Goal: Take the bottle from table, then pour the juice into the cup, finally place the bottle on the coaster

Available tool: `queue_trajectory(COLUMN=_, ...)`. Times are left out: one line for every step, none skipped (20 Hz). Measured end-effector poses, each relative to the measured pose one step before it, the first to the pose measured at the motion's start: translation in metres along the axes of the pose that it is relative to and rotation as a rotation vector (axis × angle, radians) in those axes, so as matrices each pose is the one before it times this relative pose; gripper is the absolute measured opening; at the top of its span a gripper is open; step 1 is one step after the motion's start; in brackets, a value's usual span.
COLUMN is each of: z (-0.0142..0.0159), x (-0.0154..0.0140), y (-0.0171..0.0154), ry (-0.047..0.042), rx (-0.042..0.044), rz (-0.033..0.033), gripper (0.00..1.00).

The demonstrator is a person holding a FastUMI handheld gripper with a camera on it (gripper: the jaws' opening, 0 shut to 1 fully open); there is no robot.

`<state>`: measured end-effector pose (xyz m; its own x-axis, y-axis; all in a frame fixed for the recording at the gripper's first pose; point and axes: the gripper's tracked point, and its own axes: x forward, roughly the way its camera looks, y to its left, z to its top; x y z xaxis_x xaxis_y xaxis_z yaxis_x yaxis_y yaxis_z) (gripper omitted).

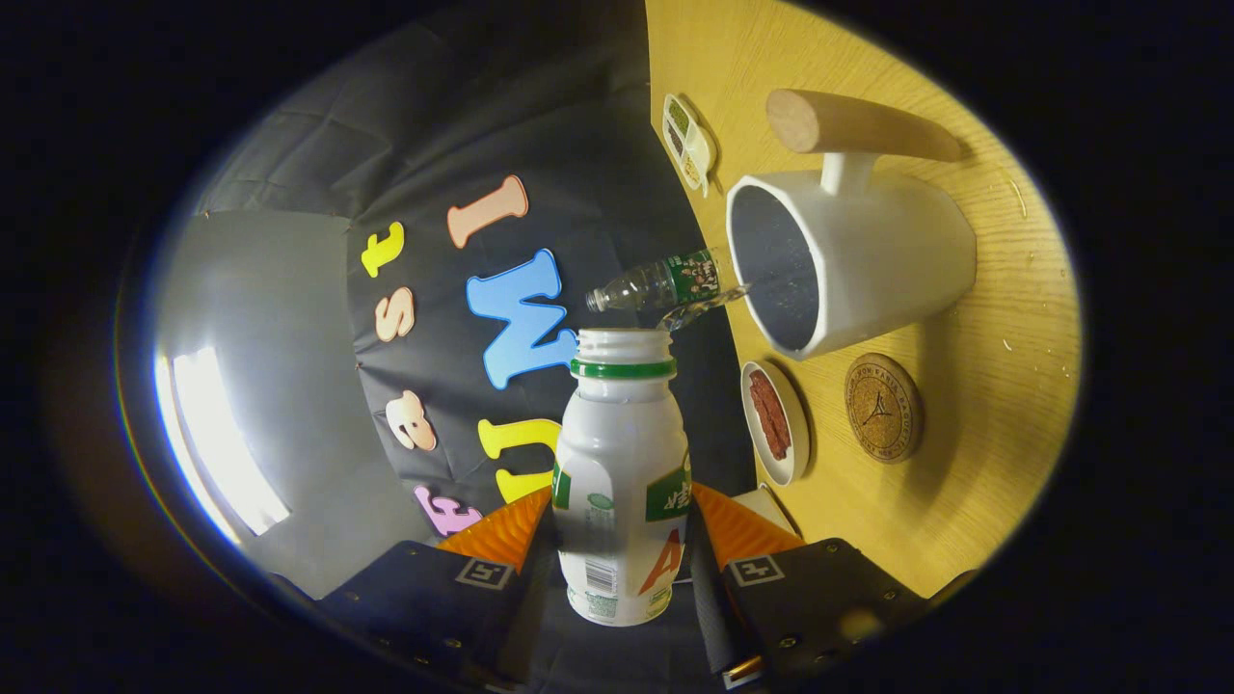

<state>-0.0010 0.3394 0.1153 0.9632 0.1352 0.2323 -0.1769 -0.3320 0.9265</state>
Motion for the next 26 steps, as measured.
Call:
queue_trajectory(z=0.00013, x=0.00051, y=-0.00045, ry=-0.00076, rx=0.00425, rz=-0.00022, gripper=0.66)
queue_trajectory(z=0.00004, x=-0.00027, y=0.00053, ry=-0.0003, rx=0.00771, rz=0.00087, gripper=0.66)
queue_trajectory(z=-0.0004, x=-0.00032, y=0.00027, ry=-0.00093, rx=0.00878, rz=0.00025, gripper=0.66)
queue_trajectory(z=-0.00004, x=-0.00124, y=-0.00059, ry=-0.0015, rx=0.00735, rz=-0.00086, gripper=0.66)
queue_trajectory(z=-0.00002, x=-0.00005, y=0.00008, ry=-0.00135, rx=0.00548, rz=-0.0003, gripper=0.66)
queue_trajectory(z=0.00058, x=0.0, y=-0.00003, ry=-0.0023, rx=0.00469, rz=-0.0002, gripper=0.66)
queue_trajectory(z=-0.00021, x=0.00069, y=0.00017, ry=0.00092, rx=0.00293, rz=-0.00063, gripper=0.66)
queue_trajectory(z=-0.00007, x=0.00094, y=-0.00013, ry=0.00069, rx=0.00139, rz=0.00003, gripper=0.66)
queue_trajectory(z=0.00015, x=-0.00032, y=0.00007, ry=-0.0002, rx=0.00097, rz=-0.00132, gripper=0.66)
queue_trajectory(z=0.00123, x=-0.00037, y=-0.00088, ry=-0.00424, rx=0.00423, rz=-0.0001, gripper=0.66)
queue_trajectory(z=0.00047, x=-0.00017, y=0.00003, ry=-0.00137, rx=0.00527, rz=-0.00088, gripper=0.66)
queue_trajectory(z=0.00174, x=-0.00005, y=-0.00127, ry=-0.00419, rx=0.00659, rz=-0.00048, gripper=0.66)
queue_trajectory(z=0.00082, x=-0.00028, y=0.0, ry=-0.00184, rx=0.00603, rz=0.00109, gripper=0.66)
queue_trajectory(z=0.00124, x=-0.00034, y=-0.00184, ry=-0.00205, rx=0.00333, rz=0.00005, gripper=0.66)
queue_trajectory(z=0.00145, x=-0.00046, y=-0.00265, ry=-0.00449, rx=0.00453, rz=-0.00366, gripper=0.66)
queue_trajectory(z=-0.00048, x=0.00063, y=-0.0013, ry=0.00007, rx=0.00632, rz=-0.00048, gripper=0.66)
queue_trajectory(z=0.00055, x=-0.00044, y=-0.00074, ry=-0.00274, rx=0.00744, rz=0.00116, gripper=0.66)
queue_trajectory(z=0.00132, x=-0.00105, y=-0.00053, ry=-0.00193, rx=0.00555, rz=-0.00093, gripper=0.66)
queue_trajectory(z=0.00134, x=-0.00128, y=-0.00062, ry=-0.00273, rx=0.00338, rz=-0.00087, gripper=0.66)
queue_trajectory(z=0.00136, x=0.00064, y=-0.00058, ry=-0.00315, rx=0.00436, rz=0.00037, gripper=0.66)
queue_trajectory(z=-0.00027, x=0.00017, y=0.00055, ry=-0.00048, rx=0.00252, rz=0.00317, gripper=0.66)
queue_trajectory(z=0.00019, x=0.00039, y=-0.00061, ry=-0.0019, rx=0.00008, rz=0.00313, gripper=0.66)
queue_trajectory(z=0.00067, x=-0.00071, y=-0.00001, ry=-0.00354, rx=-0.00013, rz=0.00481, gripper=0.66)
queue_trajectory(z=0.00148, x=-0.00057, y=-0.00031, ry=-0.00512, rx=0.00577, rz=0.00388, gripper=0.66)
queue_trajectory(z=0.0015, x=-0.00049, y=0.0001, ry=-0.00571, rx=0.00972, rz=0.00365, gripper=0.66)
queue_trajectory(z=0.00065, x=0.00008, y=0.00008, ry=-0.00411, rx=0.01198, rz=0.00549, gripper=0.66)
